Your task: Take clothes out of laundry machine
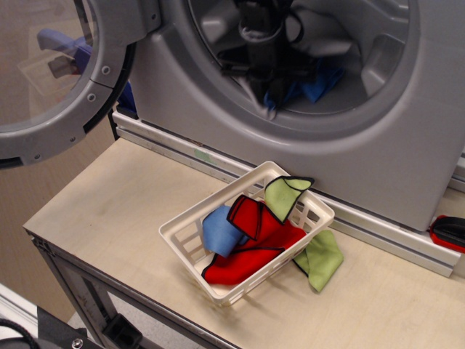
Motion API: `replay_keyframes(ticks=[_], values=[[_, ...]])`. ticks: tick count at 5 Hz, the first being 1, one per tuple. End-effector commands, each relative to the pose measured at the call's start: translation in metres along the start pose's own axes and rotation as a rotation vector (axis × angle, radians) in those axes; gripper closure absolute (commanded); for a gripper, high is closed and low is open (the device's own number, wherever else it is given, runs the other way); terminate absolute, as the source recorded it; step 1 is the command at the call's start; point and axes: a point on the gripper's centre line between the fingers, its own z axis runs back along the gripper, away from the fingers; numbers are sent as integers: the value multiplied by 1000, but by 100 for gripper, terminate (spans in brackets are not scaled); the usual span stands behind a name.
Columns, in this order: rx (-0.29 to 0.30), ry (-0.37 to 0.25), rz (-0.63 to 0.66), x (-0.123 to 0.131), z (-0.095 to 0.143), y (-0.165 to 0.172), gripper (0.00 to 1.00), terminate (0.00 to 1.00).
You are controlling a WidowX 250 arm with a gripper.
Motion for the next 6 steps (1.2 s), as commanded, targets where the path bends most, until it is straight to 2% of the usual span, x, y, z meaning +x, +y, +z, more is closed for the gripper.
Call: replay_keyframes(ticks=[1,3,4,5,6], values=[[-67,60,-79,-52,60,19,100,0],[-109,167,-190,-101,77,33,100,0],[-101,219,-248,-119,68,28,100,0],[-47,235,-239,-134,43,20,100,0],[-50,221,-231,-135,26,13,100,0]])
